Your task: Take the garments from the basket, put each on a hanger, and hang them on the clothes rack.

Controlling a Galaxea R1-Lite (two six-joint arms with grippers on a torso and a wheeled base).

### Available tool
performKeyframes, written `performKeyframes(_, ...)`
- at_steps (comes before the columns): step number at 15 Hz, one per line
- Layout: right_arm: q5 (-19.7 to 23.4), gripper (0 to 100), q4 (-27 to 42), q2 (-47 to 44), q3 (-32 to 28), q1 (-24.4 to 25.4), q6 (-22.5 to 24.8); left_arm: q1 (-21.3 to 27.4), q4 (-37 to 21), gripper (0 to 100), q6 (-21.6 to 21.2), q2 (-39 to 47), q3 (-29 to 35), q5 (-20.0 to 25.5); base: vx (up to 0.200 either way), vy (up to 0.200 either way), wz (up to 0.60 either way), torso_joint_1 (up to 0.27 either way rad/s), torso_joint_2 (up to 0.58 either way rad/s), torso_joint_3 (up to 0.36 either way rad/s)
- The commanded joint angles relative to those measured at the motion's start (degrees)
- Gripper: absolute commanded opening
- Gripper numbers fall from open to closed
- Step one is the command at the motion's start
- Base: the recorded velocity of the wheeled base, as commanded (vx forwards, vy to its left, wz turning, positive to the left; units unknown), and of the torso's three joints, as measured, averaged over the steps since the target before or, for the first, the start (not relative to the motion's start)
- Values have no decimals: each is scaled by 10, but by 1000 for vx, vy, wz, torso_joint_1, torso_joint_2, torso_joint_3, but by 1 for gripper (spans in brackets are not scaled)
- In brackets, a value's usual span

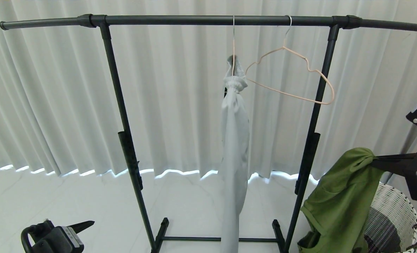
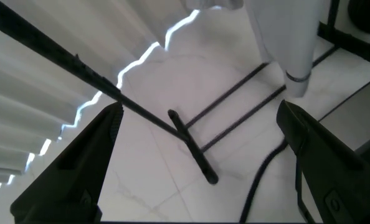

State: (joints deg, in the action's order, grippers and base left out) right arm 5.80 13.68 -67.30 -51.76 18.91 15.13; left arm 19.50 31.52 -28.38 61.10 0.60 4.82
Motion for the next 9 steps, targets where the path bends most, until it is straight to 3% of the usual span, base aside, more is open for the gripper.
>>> performKeyframes(1, 0, 0, -1, 5, -7, 10, 0, 0, 0, 100, 3, 10, 4, 0, -200, 0, 0, 7, 7, 2)
performKeyframes(4, 3, 0, -2, 5, -15, 19, -18, 1, 0, 100, 4, 39, 28, 4, -200, 0, 0, -1, -1, -1)
performKeyframes(9, 43, 0, -3, 27, -18, 32, -40, 19, 0, 100, 1, 86, 65, 40, 0, 0, 0, 0, 0, 0)
